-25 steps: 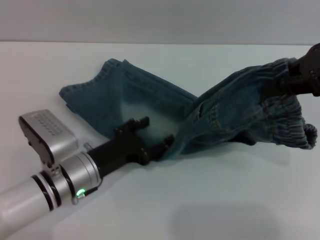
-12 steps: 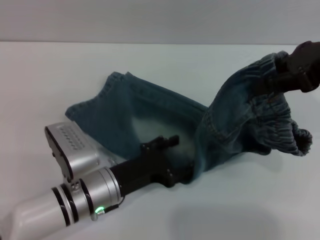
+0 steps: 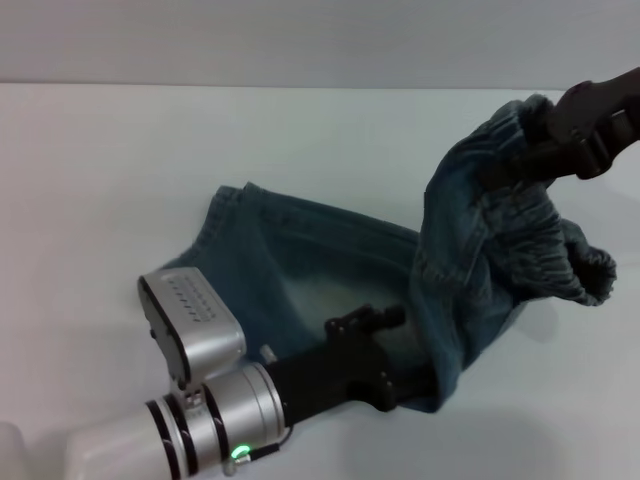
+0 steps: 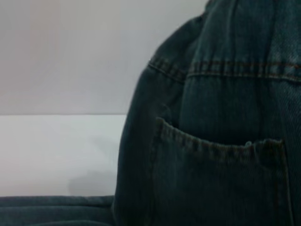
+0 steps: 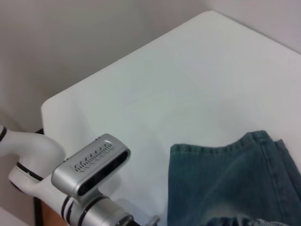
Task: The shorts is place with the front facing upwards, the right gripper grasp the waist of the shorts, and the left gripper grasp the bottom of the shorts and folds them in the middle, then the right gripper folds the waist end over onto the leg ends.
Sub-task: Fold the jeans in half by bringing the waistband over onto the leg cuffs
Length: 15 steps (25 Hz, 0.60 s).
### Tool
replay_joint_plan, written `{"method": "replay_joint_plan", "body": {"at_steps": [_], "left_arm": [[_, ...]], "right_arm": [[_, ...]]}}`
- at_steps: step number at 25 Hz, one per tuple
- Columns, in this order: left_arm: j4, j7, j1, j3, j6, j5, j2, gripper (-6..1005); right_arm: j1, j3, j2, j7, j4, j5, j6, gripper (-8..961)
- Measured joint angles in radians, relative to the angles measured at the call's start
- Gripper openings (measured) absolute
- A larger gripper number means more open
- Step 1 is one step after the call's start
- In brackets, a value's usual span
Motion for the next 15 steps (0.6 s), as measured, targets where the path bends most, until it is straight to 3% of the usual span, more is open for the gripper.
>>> {"method": "replay_joint_plan", "body": {"at_steps": [6, 15], "left_arm": [[-0.045, 0.000, 0.033, -0.109, -0.026, 0.112, 0.000, 843], [-0.045, 0.000, 0.072, -0.170, -0.041, 0.145, 0.003, 843]], "right_arm": [[0.033, -0.006, 0.000, -0.044, 0.083, -0.002, 0.021, 43], [0.052, -0.033, -0.002, -0.075, 0.153, -0.008, 0.051, 42]]}}
